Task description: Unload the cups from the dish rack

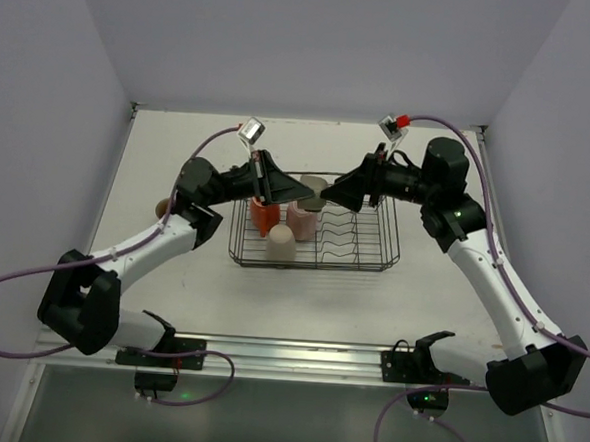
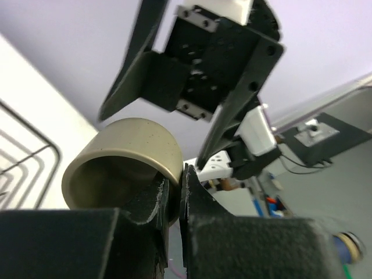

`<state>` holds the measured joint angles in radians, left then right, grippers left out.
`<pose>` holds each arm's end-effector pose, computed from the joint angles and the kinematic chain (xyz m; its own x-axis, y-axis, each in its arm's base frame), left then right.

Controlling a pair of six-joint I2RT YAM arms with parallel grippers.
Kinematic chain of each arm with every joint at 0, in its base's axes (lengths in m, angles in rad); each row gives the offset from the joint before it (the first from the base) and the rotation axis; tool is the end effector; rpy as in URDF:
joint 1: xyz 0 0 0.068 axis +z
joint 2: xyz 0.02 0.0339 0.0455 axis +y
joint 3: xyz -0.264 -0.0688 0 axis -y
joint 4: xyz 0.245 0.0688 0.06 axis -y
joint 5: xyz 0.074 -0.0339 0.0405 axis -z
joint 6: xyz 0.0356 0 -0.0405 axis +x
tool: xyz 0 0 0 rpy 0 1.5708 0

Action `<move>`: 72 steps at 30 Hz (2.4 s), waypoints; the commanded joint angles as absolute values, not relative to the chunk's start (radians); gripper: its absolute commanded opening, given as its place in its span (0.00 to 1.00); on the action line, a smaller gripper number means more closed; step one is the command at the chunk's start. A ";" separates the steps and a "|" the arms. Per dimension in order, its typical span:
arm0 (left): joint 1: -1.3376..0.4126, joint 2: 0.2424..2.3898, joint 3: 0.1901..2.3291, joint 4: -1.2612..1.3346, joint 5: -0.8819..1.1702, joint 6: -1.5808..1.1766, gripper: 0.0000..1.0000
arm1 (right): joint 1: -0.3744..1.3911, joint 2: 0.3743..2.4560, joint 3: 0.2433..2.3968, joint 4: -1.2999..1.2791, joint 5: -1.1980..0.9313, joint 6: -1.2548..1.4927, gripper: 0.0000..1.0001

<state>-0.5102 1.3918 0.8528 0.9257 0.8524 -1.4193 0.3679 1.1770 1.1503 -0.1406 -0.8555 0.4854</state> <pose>0.2525 -0.1720 0.3358 -0.8696 -0.2590 -0.4205 0.4657 -0.1468 -0.8727 0.2341 0.1190 0.3945 -0.5715 0.1076 -0.8135 -0.7505 0.3324 0.5712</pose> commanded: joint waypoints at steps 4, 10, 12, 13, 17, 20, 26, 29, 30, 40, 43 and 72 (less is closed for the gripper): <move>-0.350 1.197 0.887 0.398 0.838 -1.062 0.00 | 0.365 1.189 1.270 -0.258 -0.732 0.423 0.93; -0.276 1.097 0.987 -0.065 0.691 -0.766 0.00 | 0.414 1.250 1.310 -0.311 -0.665 0.422 0.97; -0.276 1.068 1.032 -0.306 0.500 -0.642 0.00 | 0.498 1.317 1.386 -0.435 -0.518 0.365 0.97; -0.278 1.060 1.073 -0.375 0.426 -0.612 0.00 | 0.524 1.337 1.409 -0.466 -0.464 0.351 0.96; -0.276 1.025 1.097 -0.651 0.135 -0.538 0.00 | 0.592 1.403 1.440 -0.523 -0.347 0.356 0.95; -0.276 0.970 1.051 -0.718 0.022 -0.552 0.00 | 0.615 1.414 1.431 -0.508 -0.334 0.357 0.95; -0.276 0.942 1.008 -0.836 -0.210 -0.638 0.00 | 0.675 1.474 1.482 -0.566 -0.290 0.334 0.93; -0.272 0.931 0.982 -0.867 -0.307 -0.727 0.00 | 0.712 1.499 1.500 -0.597 -0.236 0.311 0.93; -0.270 0.927 0.956 -0.852 -0.302 -0.733 0.00 | 0.716 1.500 1.500 -0.595 -0.238 0.308 0.93; -0.045 1.048 0.770 -0.667 -0.072 -0.693 0.00 | 0.732 1.511 1.471 -0.600 -0.242 0.287 0.93; -0.011 1.080 0.776 -0.681 -0.139 -0.692 0.00 | 0.730 1.517 1.470 -0.607 -0.245 0.276 0.93; 0.084 1.336 0.707 -0.529 -0.135 -0.692 0.00 | 0.841 1.684 1.528 -0.683 -0.078 0.316 0.87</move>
